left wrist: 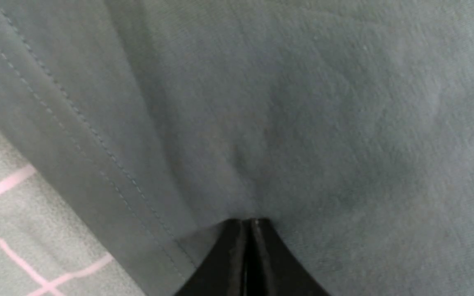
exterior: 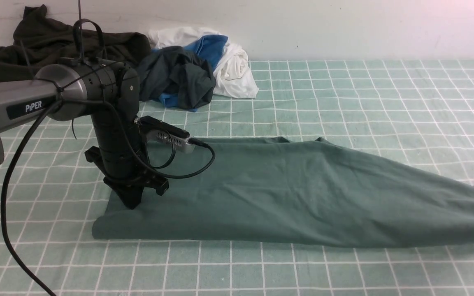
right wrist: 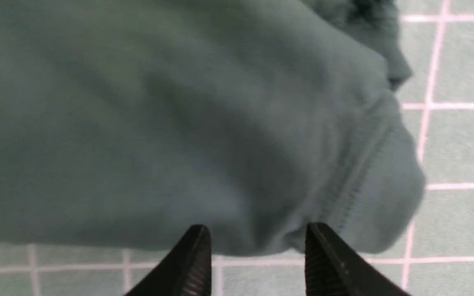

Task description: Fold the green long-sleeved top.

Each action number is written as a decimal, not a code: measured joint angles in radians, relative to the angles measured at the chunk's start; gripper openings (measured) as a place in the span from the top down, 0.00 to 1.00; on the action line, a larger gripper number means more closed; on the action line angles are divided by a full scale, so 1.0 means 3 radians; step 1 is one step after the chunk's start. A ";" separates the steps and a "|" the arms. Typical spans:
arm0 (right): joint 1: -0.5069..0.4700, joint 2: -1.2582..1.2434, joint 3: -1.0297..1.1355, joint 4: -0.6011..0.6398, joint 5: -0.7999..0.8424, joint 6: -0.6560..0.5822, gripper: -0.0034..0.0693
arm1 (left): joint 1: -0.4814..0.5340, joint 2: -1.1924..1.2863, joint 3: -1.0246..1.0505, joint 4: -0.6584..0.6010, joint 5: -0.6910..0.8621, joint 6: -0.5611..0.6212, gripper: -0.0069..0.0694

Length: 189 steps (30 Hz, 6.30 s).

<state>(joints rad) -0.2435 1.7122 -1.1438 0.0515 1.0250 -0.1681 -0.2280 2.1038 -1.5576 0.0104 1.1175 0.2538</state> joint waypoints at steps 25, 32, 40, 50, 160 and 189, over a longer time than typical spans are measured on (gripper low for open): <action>-0.0224 0.0596 0.0024 0.0189 -0.0467 -0.0013 0.89 | 0.0008 0.0000 -0.0030 -0.0081 -0.0046 0.0023 0.91; -0.0224 0.0047 -0.0293 -0.0717 -0.0093 0.0540 0.92 | 0.0008 -0.0411 -0.0230 -0.0089 0.0105 0.0023 0.91; 0.0357 -0.0719 -0.0990 -0.0172 0.0127 0.0213 0.92 | 0.0008 -0.1432 -0.0295 -0.0089 0.0179 0.0023 0.91; 0.2224 -0.0172 -0.1225 0.0575 -0.0342 -0.0023 0.92 | 0.0008 -0.2350 -0.0295 -0.0102 0.0446 -0.0124 0.91; 0.0641 -0.5744 0.3896 -0.0216 -0.2254 0.1132 0.97 | 0.0008 -0.6129 0.3323 0.0163 -0.0300 -0.0915 0.91; 0.0641 -0.5744 0.3894 -0.0216 -0.2241 0.1132 0.97 | 0.0051 -0.6334 0.3612 0.0124 -0.0636 -0.0915 0.91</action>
<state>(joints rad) -0.0510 -0.0108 0.0245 -0.0134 0.3526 0.1717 -0.2126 0.2034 -0.4741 0.0476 0.9268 -0.0206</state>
